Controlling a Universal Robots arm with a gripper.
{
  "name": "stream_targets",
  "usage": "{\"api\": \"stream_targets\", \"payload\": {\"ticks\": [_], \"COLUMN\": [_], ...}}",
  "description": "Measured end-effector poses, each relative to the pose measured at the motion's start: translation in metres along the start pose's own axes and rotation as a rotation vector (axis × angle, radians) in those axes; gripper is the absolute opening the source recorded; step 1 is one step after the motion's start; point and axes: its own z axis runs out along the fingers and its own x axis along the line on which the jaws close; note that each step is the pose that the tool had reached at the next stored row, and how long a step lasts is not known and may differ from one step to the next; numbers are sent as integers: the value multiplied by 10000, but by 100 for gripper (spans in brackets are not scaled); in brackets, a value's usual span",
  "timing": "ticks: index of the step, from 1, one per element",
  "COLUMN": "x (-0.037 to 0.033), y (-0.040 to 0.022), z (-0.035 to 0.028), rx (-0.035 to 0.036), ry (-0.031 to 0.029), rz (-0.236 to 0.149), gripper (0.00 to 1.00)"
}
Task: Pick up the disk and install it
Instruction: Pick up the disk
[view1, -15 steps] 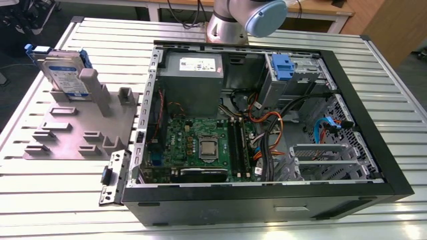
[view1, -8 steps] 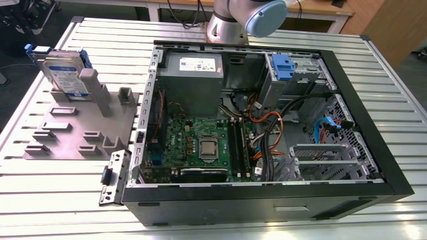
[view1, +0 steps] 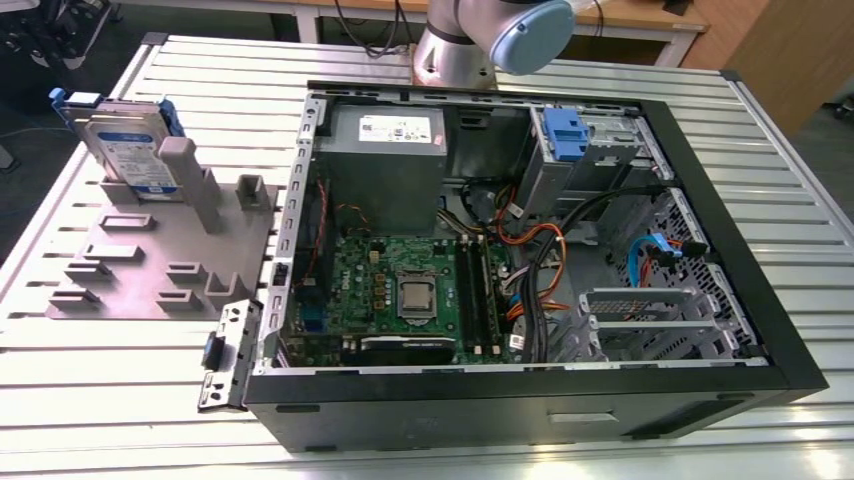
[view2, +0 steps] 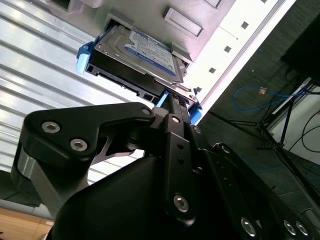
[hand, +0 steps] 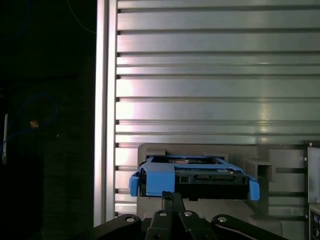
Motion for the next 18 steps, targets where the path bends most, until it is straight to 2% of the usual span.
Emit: {"api": "stream_targets", "payload": {"ticks": [18], "x": [0], "y": [0], "z": [0], "rx": [6], "ry": [6], "rz": [-148], "gripper": [11]}}
